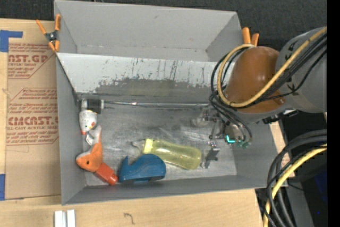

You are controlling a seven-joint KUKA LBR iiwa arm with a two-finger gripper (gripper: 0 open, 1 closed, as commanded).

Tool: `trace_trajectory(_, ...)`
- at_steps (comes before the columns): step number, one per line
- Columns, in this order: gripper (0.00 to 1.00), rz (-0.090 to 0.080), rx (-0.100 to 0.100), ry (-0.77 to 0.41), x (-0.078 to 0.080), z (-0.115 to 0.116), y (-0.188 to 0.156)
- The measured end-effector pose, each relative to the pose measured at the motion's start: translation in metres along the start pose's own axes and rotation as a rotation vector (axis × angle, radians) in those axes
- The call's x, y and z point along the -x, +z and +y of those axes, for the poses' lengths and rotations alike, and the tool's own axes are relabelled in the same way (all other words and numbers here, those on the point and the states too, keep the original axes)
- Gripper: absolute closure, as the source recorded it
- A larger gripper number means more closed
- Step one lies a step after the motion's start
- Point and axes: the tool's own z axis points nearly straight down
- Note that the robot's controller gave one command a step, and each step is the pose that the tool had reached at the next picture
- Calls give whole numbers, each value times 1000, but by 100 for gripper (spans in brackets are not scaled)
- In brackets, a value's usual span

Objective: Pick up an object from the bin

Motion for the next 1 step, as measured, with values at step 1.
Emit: trace_trajectory(1,0,-6,-1,-1,2,0,-3)
